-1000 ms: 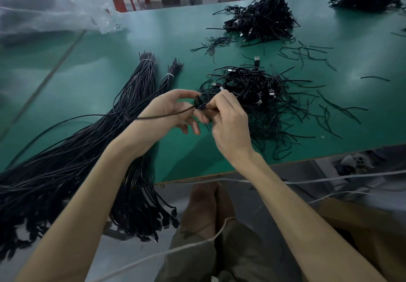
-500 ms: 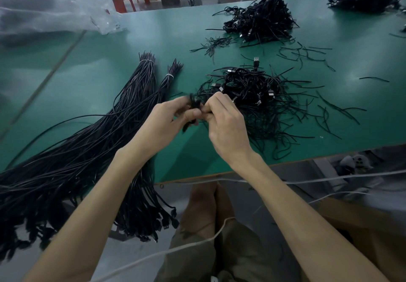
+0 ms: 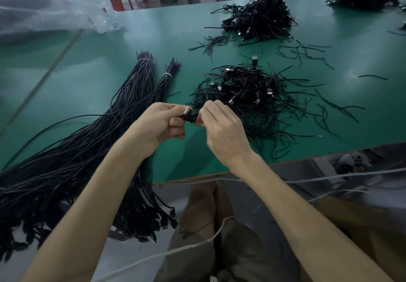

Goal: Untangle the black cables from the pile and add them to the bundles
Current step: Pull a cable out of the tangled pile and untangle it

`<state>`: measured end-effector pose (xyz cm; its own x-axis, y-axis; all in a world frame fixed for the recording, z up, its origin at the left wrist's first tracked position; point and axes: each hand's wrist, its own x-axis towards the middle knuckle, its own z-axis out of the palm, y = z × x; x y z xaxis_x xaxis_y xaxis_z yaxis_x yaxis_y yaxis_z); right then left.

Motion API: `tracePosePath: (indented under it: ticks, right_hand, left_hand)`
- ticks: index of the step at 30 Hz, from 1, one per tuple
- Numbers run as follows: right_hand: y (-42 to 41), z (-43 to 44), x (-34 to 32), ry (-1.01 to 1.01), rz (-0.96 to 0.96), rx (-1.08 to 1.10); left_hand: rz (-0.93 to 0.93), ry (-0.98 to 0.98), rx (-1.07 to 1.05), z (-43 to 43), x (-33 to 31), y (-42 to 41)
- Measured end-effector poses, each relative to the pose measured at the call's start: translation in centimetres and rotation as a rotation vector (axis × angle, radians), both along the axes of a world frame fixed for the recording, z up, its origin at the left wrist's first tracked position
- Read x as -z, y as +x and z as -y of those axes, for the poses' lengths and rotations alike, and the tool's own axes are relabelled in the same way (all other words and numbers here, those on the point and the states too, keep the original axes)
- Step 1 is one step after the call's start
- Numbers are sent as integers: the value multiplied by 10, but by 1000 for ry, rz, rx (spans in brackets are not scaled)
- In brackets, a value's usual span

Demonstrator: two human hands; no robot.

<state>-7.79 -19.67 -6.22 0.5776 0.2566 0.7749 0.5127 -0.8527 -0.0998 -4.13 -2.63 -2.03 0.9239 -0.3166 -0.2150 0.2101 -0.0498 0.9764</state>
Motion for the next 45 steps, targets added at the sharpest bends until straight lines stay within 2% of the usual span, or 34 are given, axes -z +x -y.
tracePosePath:
  ticks: [3,8,10,13,14,16,19,21,23,29,32,35,38,42,45]
  right_hand:
    - [-1,3,2,74,-26,-15]
    - [-3,7,-1,321,-109,-22]
    - [1,12,-11,433,-121,8]
    - [16,23,-29,616,-185,75]
    - [24,28,-35,672,-233,111]
    - [41,39,-40,760,-341,202]
    - [61,60,-38,926,-492,318]
    - [64,66,-33,1003,-592,328]
    - [59,64,-27,991,-657,307]
    - [40,37,-15,788,-635,190]
    - [31,16,-13,662,-656,79]
    - [29,-7,-14,787,-888,-71]
    - [29,-21,-10,899,-1020,-113]
    - [20,-18,-4,924,-952,-117]
    - [11,-14,-9,930,-827,-180]
  left_hand:
    - [16,7,10,3,1,-4]
    - [233,199,-115,4,8,-1]
    - [409,436,-200,0,15,4]
    - [672,966,-308,-16,25,9]
    - [696,1104,-320,-22,26,12]
    - [624,1316,-271,-30,28,16]
    - [520,1458,-206,-36,32,16]
    - [558,1463,-229,-38,35,15]
    - [607,1460,-250,-38,36,14]
    - [693,1327,-323,-31,30,9]
    - [690,1174,-340,-24,24,3]
    - [562,862,-118,-9,19,-1]
    - [592,748,84,1,22,-9]
    - [551,707,96,-9,28,-9]
    - [487,807,44,-21,35,-1]
